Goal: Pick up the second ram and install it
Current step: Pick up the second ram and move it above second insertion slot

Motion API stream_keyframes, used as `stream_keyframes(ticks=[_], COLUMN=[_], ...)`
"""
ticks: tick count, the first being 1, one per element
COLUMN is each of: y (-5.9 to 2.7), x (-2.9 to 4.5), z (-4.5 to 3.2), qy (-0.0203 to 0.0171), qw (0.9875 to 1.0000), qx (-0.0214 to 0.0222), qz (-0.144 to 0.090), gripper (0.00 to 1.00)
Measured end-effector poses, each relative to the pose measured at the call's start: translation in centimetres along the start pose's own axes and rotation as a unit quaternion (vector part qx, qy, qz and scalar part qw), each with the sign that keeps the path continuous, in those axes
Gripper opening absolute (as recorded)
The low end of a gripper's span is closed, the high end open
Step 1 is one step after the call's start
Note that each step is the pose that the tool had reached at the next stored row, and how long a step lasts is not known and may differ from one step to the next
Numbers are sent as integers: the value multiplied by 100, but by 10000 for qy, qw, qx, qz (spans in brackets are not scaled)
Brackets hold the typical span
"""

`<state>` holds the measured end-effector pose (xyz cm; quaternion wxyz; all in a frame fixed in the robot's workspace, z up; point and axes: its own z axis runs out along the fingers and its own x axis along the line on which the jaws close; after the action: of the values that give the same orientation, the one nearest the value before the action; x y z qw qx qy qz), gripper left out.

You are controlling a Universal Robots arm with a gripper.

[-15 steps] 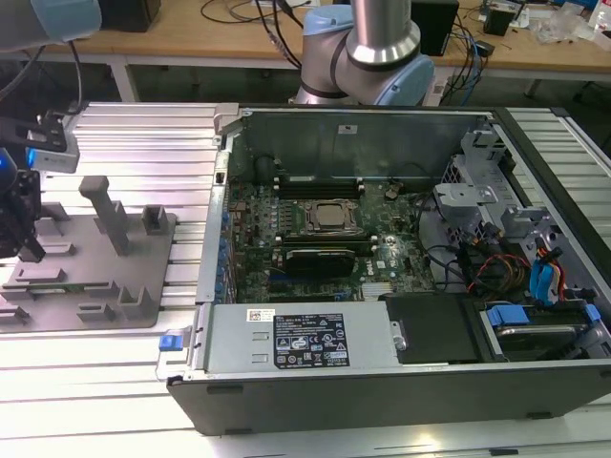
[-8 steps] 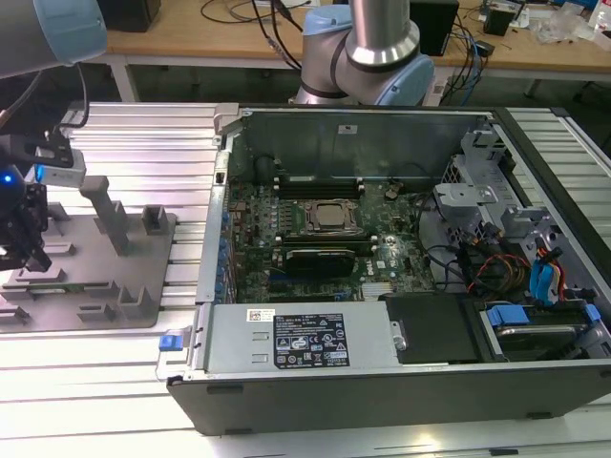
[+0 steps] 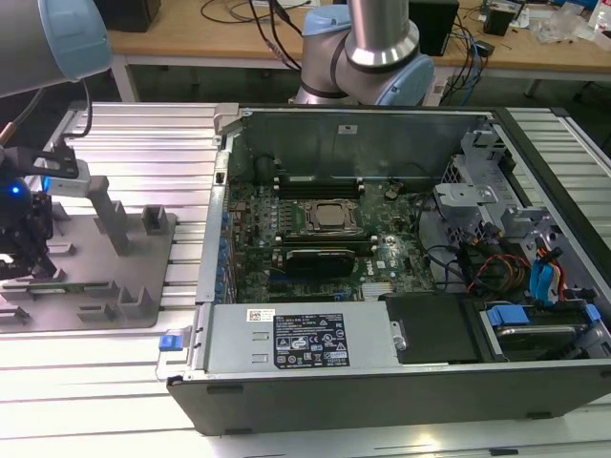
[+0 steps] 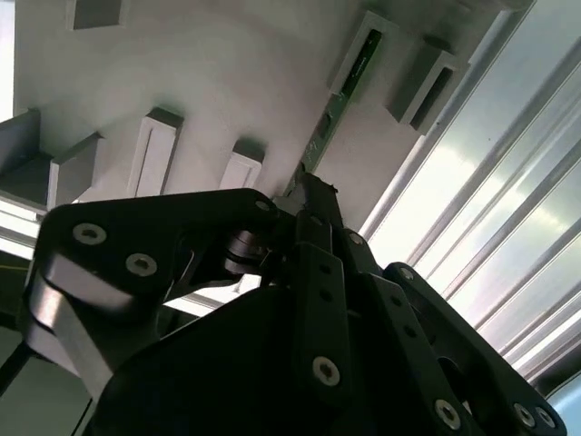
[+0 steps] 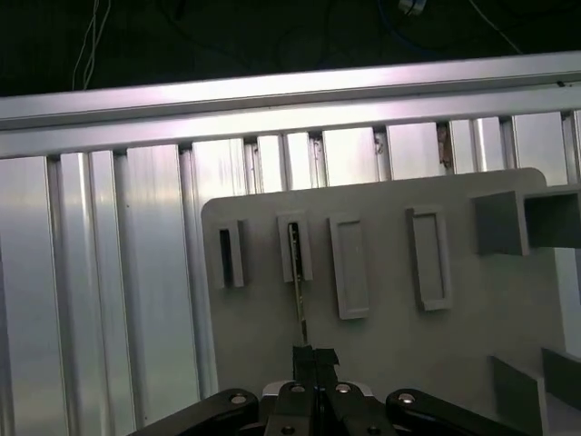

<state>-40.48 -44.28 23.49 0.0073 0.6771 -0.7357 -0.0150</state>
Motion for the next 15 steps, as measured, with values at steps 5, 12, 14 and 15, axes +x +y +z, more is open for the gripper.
stream_keyframes(ticks=[5,12,14,15], y=[19,51,51,51], x=[2,5,5,5], z=[57,88,88,88], qy=[9,6,6,6], qw=[9994,9993,9993,9993], qx=[32,110,110,110], qz=[-334,-345,-345,-344], gripper=[8,9,21,21])
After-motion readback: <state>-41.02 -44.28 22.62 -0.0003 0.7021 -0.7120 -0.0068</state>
